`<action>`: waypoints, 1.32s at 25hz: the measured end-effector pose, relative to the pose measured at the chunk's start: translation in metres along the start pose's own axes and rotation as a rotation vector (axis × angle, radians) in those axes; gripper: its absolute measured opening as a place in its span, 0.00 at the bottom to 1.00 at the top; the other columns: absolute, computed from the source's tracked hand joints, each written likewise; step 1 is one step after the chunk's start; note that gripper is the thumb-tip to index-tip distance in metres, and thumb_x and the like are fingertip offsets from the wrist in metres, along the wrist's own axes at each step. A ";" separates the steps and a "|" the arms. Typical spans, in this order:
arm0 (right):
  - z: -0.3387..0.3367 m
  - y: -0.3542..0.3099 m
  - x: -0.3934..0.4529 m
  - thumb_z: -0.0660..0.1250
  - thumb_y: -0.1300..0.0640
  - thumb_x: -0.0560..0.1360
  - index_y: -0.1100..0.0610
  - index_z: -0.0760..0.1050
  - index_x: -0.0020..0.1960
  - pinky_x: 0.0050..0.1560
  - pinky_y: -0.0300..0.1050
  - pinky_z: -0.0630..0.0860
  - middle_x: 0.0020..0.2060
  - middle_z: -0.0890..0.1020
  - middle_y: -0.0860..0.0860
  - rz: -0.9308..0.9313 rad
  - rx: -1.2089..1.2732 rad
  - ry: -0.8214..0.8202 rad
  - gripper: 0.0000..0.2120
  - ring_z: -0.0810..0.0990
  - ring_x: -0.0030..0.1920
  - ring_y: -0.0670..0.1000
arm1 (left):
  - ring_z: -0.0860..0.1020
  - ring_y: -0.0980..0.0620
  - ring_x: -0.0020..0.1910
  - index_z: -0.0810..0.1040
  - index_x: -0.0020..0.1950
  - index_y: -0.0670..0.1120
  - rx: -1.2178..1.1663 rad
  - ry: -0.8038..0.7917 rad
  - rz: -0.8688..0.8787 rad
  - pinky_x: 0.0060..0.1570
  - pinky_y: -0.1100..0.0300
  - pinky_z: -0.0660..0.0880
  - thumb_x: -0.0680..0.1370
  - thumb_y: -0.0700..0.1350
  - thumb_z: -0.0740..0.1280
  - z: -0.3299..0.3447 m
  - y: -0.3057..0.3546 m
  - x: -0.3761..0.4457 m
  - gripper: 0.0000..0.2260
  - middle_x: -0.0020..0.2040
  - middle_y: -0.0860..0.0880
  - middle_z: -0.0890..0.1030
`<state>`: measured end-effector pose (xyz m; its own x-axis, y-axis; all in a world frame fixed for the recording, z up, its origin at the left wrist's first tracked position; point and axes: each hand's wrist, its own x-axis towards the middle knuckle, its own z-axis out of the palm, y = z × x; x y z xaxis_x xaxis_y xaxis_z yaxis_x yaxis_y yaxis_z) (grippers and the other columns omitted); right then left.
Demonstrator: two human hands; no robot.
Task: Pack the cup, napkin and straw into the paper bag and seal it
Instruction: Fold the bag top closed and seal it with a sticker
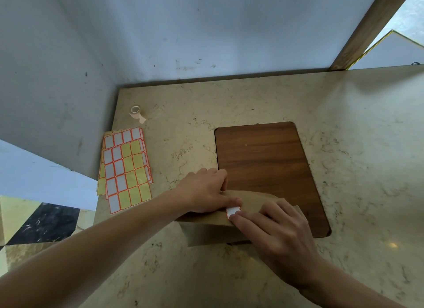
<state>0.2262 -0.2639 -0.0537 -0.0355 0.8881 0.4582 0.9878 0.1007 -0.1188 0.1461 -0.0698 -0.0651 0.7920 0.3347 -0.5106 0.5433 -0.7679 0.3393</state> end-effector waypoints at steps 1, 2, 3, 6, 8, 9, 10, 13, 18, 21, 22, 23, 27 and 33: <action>0.000 0.000 0.000 0.66 0.58 0.78 0.56 0.84 0.50 0.34 0.49 0.73 0.43 0.86 0.50 0.000 -0.004 -0.001 0.08 0.77 0.35 0.52 | 0.70 0.54 0.43 0.69 0.48 0.53 -0.017 -0.007 -0.002 0.40 0.57 0.69 0.73 0.68 0.62 -0.001 -0.001 0.000 0.19 0.47 0.53 0.74; 0.001 0.000 0.000 0.66 0.58 0.78 0.56 0.84 0.50 0.34 0.49 0.73 0.44 0.86 0.50 -0.001 -0.007 0.001 0.08 0.77 0.35 0.52 | 0.71 0.54 0.43 0.70 0.49 0.53 -0.044 -0.022 -0.003 0.41 0.57 0.70 0.73 0.68 0.62 -0.002 -0.001 -0.001 0.19 0.47 0.53 0.74; 0.001 0.000 0.000 0.66 0.58 0.78 0.56 0.84 0.51 0.34 0.49 0.73 0.44 0.86 0.50 -0.002 -0.010 0.006 0.07 0.77 0.35 0.52 | 0.71 0.54 0.43 0.70 0.49 0.53 -0.077 -0.045 -0.001 0.43 0.57 0.72 0.73 0.68 0.62 -0.003 -0.003 -0.002 0.20 0.47 0.53 0.74; 0.001 -0.001 0.000 0.67 0.59 0.78 0.56 0.84 0.51 0.34 0.49 0.72 0.44 0.86 0.50 -0.005 -0.009 0.019 0.07 0.76 0.34 0.52 | 0.70 0.55 0.45 0.70 0.50 0.54 -0.136 -0.137 0.000 0.47 0.54 0.71 0.67 0.75 0.60 -0.006 -0.008 -0.006 0.27 0.48 0.54 0.73; 0.002 -0.001 0.000 0.67 0.59 0.78 0.56 0.84 0.52 0.34 0.47 0.72 0.43 0.86 0.50 -0.007 -0.012 0.008 0.08 0.75 0.34 0.51 | 0.69 0.54 0.48 0.70 0.51 0.56 -0.139 -0.192 -0.025 0.50 0.53 0.69 0.65 0.76 0.61 -0.006 -0.012 -0.007 0.28 0.49 0.55 0.71; 0.003 -0.001 -0.001 0.67 0.58 0.77 0.56 0.84 0.52 0.34 0.46 0.72 0.43 0.86 0.50 -0.002 -0.016 -0.005 0.08 0.76 0.35 0.51 | 0.68 0.53 0.49 0.70 0.52 0.57 -0.132 -0.204 -0.038 0.51 0.52 0.68 0.64 0.76 0.62 -0.006 -0.013 -0.007 0.28 0.50 0.55 0.71; 0.003 -0.001 -0.001 0.67 0.57 0.76 0.56 0.83 0.53 0.35 0.46 0.71 0.43 0.86 0.50 0.007 -0.019 -0.020 0.09 0.76 0.35 0.51 | 0.67 0.53 0.50 0.70 0.52 0.57 -0.121 -0.202 -0.043 0.52 0.52 0.67 0.65 0.76 0.62 -0.005 -0.014 -0.006 0.27 0.50 0.55 0.71; 0.003 -0.002 0.000 0.68 0.55 0.75 0.55 0.83 0.54 0.37 0.47 0.73 0.45 0.85 0.51 0.033 -0.043 -0.075 0.10 0.78 0.39 0.52 | 0.68 0.52 0.52 0.70 0.52 0.56 -0.110 -0.124 -0.034 0.54 0.50 0.63 0.70 0.70 0.63 -0.006 -0.016 -0.009 0.21 0.51 0.54 0.73; 0.000 -0.005 0.007 0.62 0.56 0.75 0.52 0.80 0.57 0.39 0.48 0.71 0.46 0.83 0.50 0.081 -0.053 -0.172 0.14 0.77 0.41 0.53 | 0.71 0.53 0.51 0.71 0.53 0.56 -0.222 -0.123 -0.012 0.56 0.48 0.67 0.71 0.70 0.63 -0.009 -0.016 -0.013 0.20 0.50 0.55 0.76; -0.004 -0.007 0.014 0.67 0.54 0.70 0.51 0.79 0.57 0.40 0.49 0.73 0.47 0.82 0.50 0.126 -0.053 -0.300 0.15 0.78 0.43 0.53 | 0.71 0.53 0.52 0.72 0.53 0.56 -0.164 -0.109 -0.020 0.58 0.47 0.66 0.72 0.69 0.62 -0.009 -0.018 -0.013 0.20 0.51 0.54 0.75; -0.005 -0.008 0.016 0.71 0.54 0.67 0.52 0.80 0.56 0.39 0.49 0.73 0.47 0.82 0.50 0.144 -0.052 -0.336 0.17 0.78 0.43 0.53 | 0.71 0.52 0.52 0.72 0.53 0.56 -0.156 -0.089 -0.015 0.58 0.46 0.66 0.73 0.68 0.62 -0.009 -0.018 -0.014 0.18 0.52 0.54 0.75; -0.006 -0.008 0.018 0.74 0.54 0.65 0.52 0.80 0.55 0.39 0.49 0.74 0.47 0.82 0.51 0.163 -0.051 -0.365 0.18 0.78 0.43 0.53 | 0.71 0.53 0.53 0.72 0.53 0.56 -0.161 -0.064 0.000 0.59 0.46 0.65 0.74 0.67 0.61 -0.010 -0.019 -0.016 0.16 0.52 0.54 0.75; -0.011 -0.009 0.023 0.77 0.56 0.64 0.53 0.81 0.50 0.37 0.48 0.73 0.44 0.82 0.50 0.226 -0.063 -0.393 0.14 0.78 0.41 0.53 | 0.71 0.59 0.51 0.76 0.54 0.57 -0.346 0.048 0.154 0.55 0.52 0.70 0.76 0.66 0.57 -0.016 -0.020 -0.033 0.17 0.52 0.57 0.76; -0.021 0.009 0.025 0.63 0.44 0.77 0.44 0.79 0.54 0.45 0.48 0.70 0.49 0.80 0.44 0.254 -0.071 -0.441 0.10 0.75 0.47 0.49 | 0.71 0.61 0.51 0.79 0.55 0.58 -0.163 0.187 0.333 0.49 0.59 0.69 0.74 0.58 0.69 -0.013 -0.043 -0.076 0.11 0.50 0.61 0.77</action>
<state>0.2373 -0.2506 -0.0250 0.1616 0.9868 0.0059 0.9809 -0.1600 -0.1108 0.0665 -0.0552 -0.0310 0.9609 0.1875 -0.2039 0.2735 -0.7593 0.5905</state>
